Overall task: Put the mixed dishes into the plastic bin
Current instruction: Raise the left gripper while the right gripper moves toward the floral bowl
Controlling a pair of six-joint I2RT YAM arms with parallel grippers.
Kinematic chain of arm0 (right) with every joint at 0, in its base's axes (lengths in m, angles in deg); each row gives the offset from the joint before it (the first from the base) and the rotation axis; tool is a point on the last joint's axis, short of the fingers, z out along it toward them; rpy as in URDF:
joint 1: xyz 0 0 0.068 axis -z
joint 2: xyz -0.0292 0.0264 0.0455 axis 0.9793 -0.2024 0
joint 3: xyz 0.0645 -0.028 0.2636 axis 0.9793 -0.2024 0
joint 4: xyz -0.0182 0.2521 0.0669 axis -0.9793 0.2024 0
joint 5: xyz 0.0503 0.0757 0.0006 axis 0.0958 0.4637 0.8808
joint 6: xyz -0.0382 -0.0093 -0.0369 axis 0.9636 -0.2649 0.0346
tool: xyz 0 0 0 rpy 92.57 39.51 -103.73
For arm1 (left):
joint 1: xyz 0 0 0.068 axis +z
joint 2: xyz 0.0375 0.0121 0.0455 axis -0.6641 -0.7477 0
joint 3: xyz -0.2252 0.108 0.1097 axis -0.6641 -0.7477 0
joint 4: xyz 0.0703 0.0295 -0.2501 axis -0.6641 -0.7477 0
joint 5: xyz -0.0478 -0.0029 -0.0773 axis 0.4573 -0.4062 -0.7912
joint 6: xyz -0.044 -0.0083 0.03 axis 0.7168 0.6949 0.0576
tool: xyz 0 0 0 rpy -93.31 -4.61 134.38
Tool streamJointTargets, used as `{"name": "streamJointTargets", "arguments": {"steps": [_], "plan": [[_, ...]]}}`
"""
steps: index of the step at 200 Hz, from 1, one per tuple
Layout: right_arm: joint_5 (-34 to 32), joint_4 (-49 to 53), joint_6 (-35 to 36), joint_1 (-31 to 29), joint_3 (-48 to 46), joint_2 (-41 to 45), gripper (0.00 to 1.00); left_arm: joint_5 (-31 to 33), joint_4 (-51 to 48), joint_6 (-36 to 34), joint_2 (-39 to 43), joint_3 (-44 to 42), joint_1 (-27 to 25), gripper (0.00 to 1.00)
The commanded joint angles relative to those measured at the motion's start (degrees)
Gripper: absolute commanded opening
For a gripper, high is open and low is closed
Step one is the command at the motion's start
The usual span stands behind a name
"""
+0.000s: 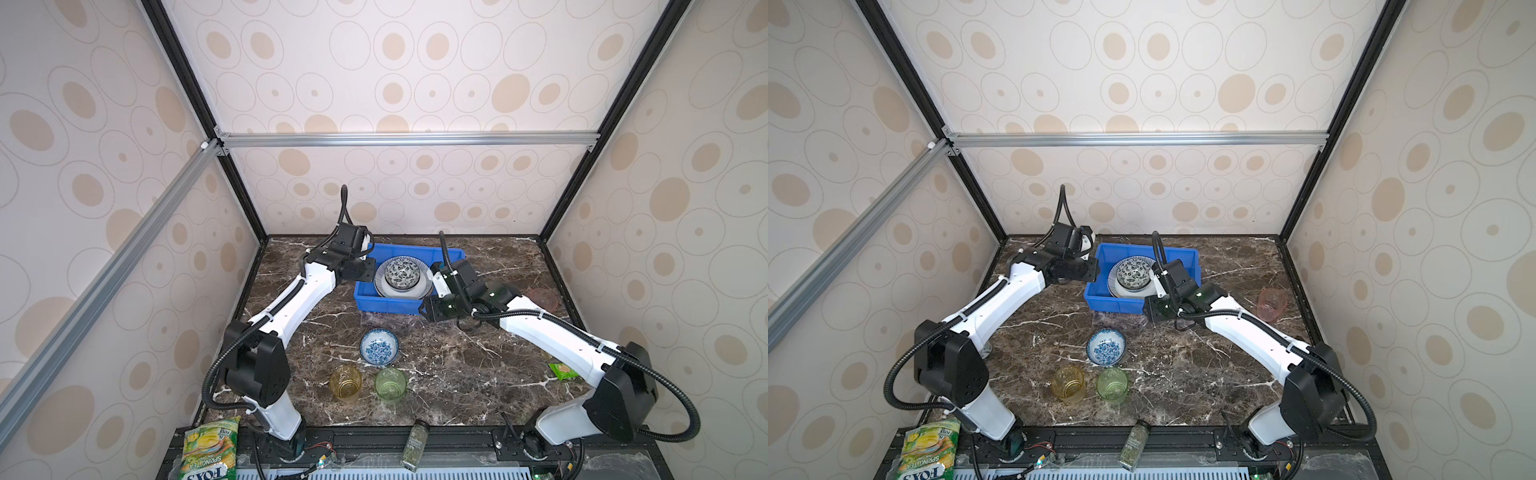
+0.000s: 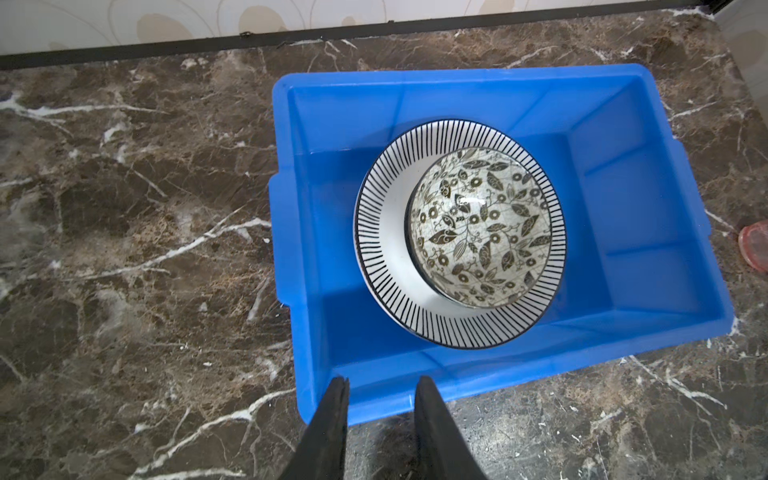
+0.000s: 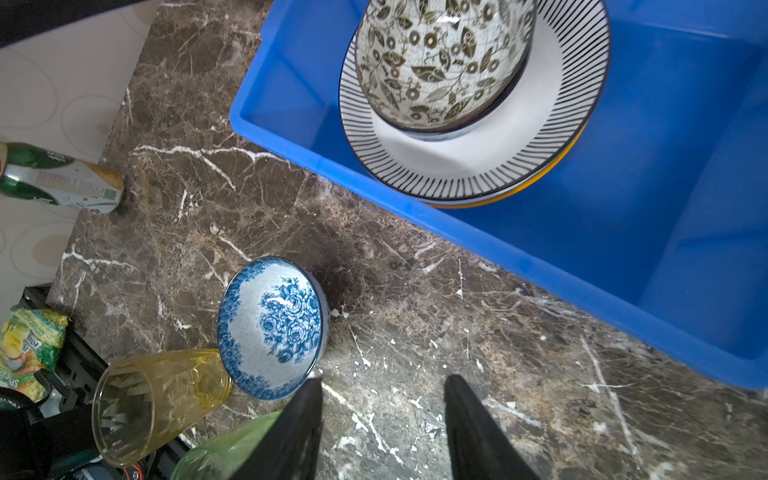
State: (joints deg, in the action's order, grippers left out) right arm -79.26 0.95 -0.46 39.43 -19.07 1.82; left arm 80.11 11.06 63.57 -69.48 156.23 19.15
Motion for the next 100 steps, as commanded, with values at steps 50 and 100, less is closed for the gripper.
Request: {"name": "streamJointTargets", "arguments": {"steps": [50,100], "plan": [[2.56,-1.33,-3.95,-5.55,-0.42,-7.38,0.50,0.93,5.86,1.64,8.23,-5.75,1.87,0.30],[3.53,-2.34,-5.05,-7.93,1.06,-11.88,0.50,0.42,6.48,2.20,9.72,-7.55,3.23,0.31]]}}
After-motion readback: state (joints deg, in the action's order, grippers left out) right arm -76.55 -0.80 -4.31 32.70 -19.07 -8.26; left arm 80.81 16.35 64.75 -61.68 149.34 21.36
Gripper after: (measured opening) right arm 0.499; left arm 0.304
